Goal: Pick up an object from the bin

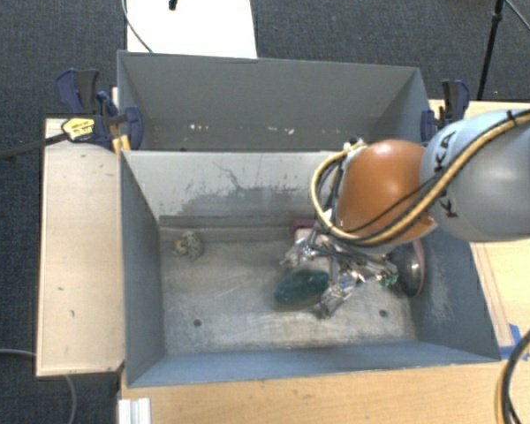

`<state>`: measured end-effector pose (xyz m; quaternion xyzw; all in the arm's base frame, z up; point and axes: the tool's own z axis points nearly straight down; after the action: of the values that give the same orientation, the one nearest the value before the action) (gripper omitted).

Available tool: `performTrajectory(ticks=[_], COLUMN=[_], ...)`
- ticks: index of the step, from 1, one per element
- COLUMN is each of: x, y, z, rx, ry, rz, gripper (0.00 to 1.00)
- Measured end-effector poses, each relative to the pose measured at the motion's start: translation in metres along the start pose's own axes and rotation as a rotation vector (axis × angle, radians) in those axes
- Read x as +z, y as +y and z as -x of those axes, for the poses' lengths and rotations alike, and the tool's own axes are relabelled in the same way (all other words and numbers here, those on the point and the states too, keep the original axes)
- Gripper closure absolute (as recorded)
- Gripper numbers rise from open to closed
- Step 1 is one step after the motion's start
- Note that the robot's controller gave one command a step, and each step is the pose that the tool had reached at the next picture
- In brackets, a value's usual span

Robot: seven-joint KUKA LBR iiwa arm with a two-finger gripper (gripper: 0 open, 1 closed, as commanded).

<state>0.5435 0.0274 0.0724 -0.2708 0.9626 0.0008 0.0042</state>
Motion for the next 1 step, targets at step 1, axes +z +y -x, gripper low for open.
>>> performTrajectory(ticks=[1], x=[-0.002], y=[0.0], z=[0.0011], rx=[0.004], ry=[-0.002], rz=[-0.002], gripper=[1.0])
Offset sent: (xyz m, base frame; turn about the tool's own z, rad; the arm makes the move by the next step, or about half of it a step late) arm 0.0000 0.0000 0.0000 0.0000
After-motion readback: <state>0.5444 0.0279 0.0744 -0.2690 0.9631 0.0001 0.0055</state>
